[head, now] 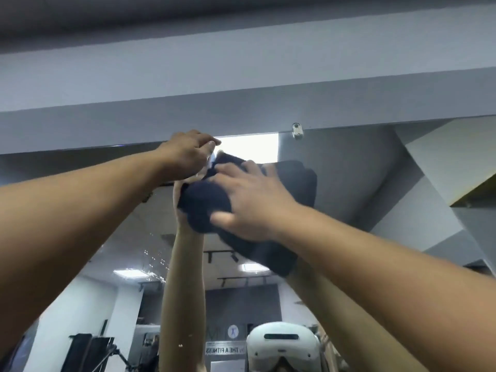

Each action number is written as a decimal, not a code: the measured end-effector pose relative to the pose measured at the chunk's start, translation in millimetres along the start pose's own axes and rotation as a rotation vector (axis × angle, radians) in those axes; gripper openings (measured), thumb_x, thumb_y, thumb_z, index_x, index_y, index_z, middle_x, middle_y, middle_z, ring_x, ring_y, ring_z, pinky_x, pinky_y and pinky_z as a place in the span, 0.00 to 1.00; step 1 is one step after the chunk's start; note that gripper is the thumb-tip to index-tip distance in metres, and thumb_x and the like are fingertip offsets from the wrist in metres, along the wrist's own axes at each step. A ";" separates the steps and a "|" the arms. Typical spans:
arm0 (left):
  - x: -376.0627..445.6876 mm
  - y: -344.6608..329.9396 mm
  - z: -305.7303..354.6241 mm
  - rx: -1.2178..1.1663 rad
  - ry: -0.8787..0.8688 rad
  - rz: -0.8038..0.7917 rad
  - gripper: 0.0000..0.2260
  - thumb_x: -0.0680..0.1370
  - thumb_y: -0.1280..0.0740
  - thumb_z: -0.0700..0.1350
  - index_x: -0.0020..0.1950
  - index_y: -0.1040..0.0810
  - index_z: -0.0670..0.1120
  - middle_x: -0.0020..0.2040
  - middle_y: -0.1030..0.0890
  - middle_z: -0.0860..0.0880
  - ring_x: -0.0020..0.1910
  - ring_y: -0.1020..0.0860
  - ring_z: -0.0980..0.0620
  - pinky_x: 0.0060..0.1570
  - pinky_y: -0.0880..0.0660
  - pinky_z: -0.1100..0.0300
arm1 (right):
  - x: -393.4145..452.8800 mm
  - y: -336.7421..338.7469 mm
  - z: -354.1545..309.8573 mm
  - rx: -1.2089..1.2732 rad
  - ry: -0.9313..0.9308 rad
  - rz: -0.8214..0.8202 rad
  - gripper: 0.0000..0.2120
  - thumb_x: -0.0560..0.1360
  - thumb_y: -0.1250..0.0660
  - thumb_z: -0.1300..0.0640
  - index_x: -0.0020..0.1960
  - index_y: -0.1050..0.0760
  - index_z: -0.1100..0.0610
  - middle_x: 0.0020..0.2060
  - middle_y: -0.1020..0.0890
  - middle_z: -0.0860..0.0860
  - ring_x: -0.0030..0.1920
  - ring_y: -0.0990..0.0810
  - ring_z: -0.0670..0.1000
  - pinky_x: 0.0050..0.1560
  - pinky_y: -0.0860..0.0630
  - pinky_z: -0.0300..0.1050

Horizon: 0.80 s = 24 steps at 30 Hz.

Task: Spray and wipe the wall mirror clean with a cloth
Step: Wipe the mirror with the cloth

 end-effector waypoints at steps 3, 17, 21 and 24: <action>0.8 7.9 -12.7 -0.052 -0.028 0.040 0.15 0.87 0.43 0.47 0.68 0.21 0.46 0.68 0.23 0.43 0.69 0.26 0.42 0.70 0.31 0.49 | 36.8 6.9 25.9 -0.016 -0.191 0.051 0.30 0.76 0.39 0.37 0.76 0.37 0.46 0.76 0.36 0.48 0.73 0.37 0.58 0.69 0.41 0.62; -34.2 21.4 -85.7 0.061 -0.003 -0.013 0.18 0.85 0.41 0.44 0.75 0.26 0.53 0.72 0.28 0.50 0.70 0.28 0.47 0.72 0.31 0.45 | 57.5 1.9 4.1 -0.063 -0.291 0.055 0.31 0.76 0.42 0.37 0.76 0.38 0.48 0.75 0.35 0.50 0.72 0.37 0.61 0.70 0.43 0.66; -31.8 20.7 -85.8 0.066 -0.001 0.005 0.17 0.86 0.42 0.47 0.74 0.25 0.54 0.74 0.29 0.50 0.71 0.28 0.46 0.73 0.33 0.44 | 8.3 -13.5 -67.2 -0.022 0.043 -0.023 0.34 0.72 0.40 0.35 0.76 0.39 0.43 0.77 0.38 0.47 0.73 0.39 0.60 0.71 0.44 0.66; -33.1 22.6 -84.3 0.068 -0.002 -0.008 0.17 0.87 0.43 0.48 0.74 0.25 0.54 0.75 0.29 0.51 0.72 0.29 0.47 0.73 0.33 0.44 | -26.4 -30.6 -114.3 -0.020 0.221 -0.074 0.36 0.72 0.35 0.36 0.77 0.38 0.47 0.78 0.38 0.50 0.75 0.40 0.65 0.72 0.46 0.71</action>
Point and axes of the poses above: each hand's wrist, its own x-axis towards the middle knuckle, its own y-axis out of the back of the hand, z = x × y, the point moved 1 cm from there along x, towards the middle knuckle
